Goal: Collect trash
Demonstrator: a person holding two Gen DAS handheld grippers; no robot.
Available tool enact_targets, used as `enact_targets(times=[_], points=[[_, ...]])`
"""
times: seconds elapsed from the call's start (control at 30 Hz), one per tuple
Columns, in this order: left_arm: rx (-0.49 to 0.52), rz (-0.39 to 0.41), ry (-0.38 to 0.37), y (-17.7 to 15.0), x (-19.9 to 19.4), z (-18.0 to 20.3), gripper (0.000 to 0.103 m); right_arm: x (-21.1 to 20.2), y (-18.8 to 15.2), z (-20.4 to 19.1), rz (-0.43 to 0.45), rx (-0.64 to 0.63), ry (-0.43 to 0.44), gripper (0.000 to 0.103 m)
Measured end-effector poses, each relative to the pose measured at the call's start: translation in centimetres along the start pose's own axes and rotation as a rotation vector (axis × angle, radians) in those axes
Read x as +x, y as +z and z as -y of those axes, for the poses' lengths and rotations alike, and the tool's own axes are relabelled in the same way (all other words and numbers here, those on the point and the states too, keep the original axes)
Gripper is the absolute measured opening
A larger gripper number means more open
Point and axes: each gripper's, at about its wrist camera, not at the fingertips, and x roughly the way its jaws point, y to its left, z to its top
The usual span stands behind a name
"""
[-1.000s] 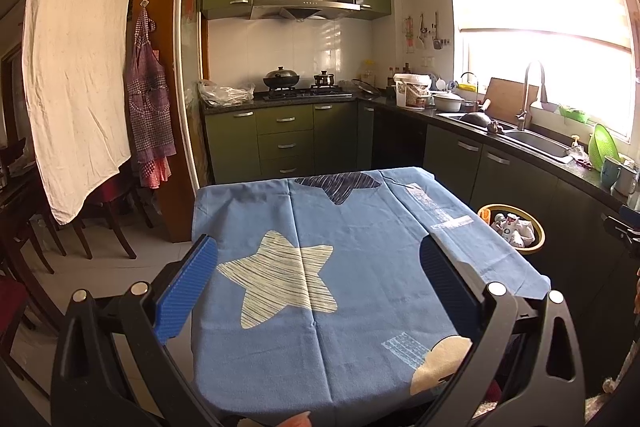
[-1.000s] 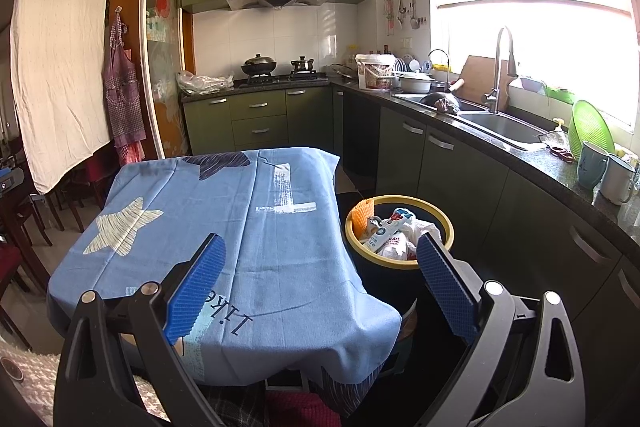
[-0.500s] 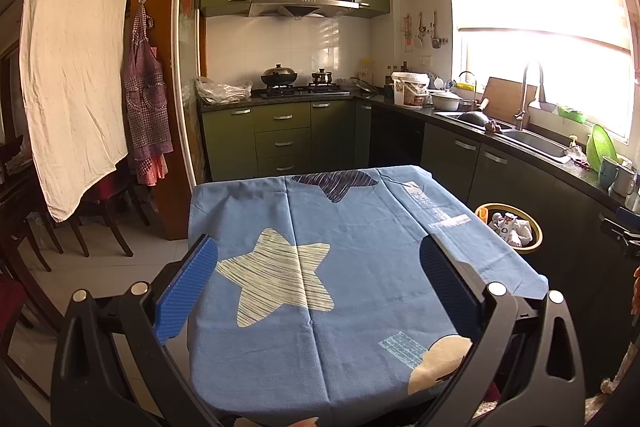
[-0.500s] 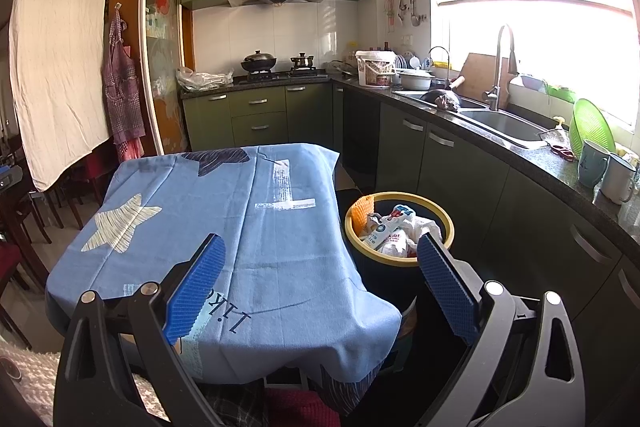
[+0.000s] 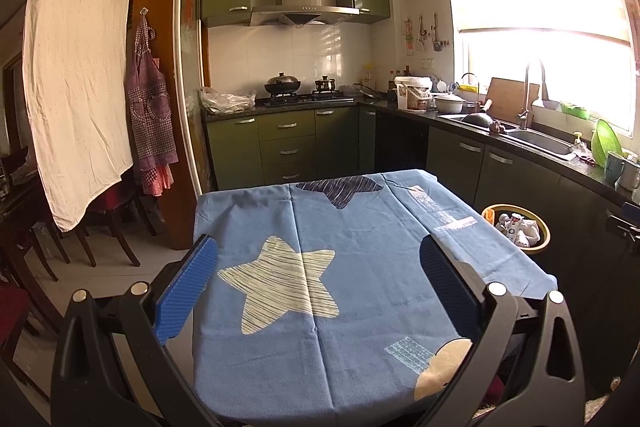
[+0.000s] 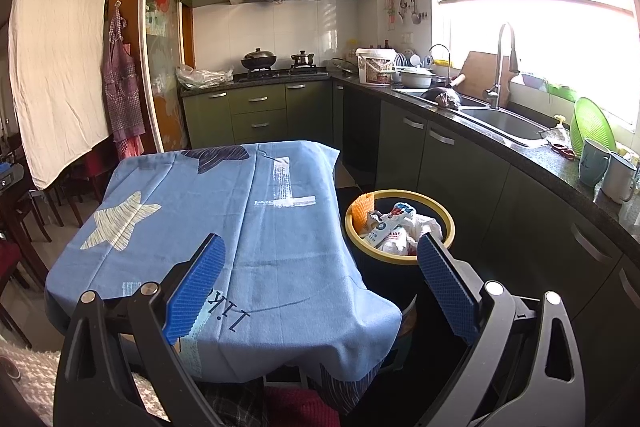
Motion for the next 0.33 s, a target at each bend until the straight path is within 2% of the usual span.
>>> enact_targets(times=[0.33], points=[[-0.015,-0.055,-0.016,0.0,1.8,-0.5,0.096,0.3,0.0,-0.1,-0.003,-0.001,0.002,0.098]])
